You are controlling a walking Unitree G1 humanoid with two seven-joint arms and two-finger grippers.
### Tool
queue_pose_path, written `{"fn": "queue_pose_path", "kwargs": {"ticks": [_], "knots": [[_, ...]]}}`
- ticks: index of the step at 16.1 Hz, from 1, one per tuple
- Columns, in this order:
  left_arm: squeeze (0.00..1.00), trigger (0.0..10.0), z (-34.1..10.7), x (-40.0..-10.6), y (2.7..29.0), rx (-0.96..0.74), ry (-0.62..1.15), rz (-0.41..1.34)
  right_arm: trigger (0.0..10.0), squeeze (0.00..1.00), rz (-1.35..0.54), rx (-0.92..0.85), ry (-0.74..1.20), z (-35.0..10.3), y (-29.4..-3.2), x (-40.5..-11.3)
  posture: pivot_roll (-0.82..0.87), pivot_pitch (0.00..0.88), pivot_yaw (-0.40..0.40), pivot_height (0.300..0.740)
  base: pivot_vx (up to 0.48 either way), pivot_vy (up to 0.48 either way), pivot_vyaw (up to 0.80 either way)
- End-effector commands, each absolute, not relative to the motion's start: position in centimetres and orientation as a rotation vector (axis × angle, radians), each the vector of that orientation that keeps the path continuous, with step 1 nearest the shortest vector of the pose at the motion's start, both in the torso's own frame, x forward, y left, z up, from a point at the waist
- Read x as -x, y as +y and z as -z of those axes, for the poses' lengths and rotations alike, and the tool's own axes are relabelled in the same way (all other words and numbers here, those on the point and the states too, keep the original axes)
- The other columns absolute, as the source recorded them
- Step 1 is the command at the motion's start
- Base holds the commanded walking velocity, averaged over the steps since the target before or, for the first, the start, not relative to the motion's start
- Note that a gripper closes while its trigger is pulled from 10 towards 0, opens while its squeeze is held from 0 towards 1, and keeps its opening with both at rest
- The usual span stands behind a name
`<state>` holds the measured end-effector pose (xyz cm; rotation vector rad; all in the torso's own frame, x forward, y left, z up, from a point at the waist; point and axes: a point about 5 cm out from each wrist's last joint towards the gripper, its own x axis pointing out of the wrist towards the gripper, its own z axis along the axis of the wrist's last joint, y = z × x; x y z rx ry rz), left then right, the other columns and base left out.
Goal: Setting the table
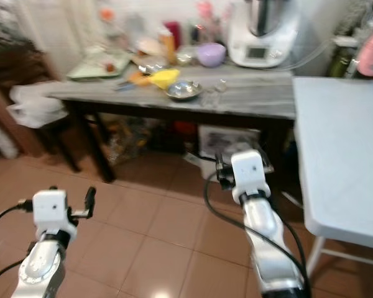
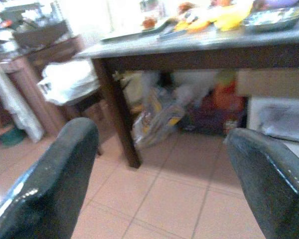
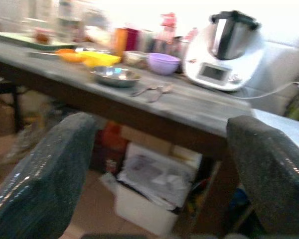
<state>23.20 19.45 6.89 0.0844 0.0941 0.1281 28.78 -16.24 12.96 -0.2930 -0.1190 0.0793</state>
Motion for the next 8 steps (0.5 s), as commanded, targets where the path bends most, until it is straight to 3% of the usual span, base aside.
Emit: {"fn": "queue_pose_path", "kwargs": {"ticks": [1, 6, 8], "knots": [[0.00, 10.0, -6.2, -22.2, 20.1, -0.089, 0.120, -0.134, 10.0, 0.00, -0.080, 0.316, -0.073, -11.8, -17.3, -27.4, -0.11, 0.000, 0.108, 0.740, 0.000, 0.000, 0.00], [0.00, 10.0, -4.8, -19.1, 20.8, -0.117, 0.177, -0.148, 10.0, 0.00, 0.004, 0.363, 0.033, -9.3, -20.0, -23.8, -0.13, 0.007, 0.102, 0.740, 0.000, 0.000, 0.00], [0.00, 10.0, -5.1, -19.4, 20.4, -0.121, 0.164, -0.139, 10.0, 0.00, -0.009, 0.364, 0.035, -9.0, -19.6, -23.9, -0.14, 0.006, 0.107, 0.740, 0.000, 0.000, 0.00]]}}
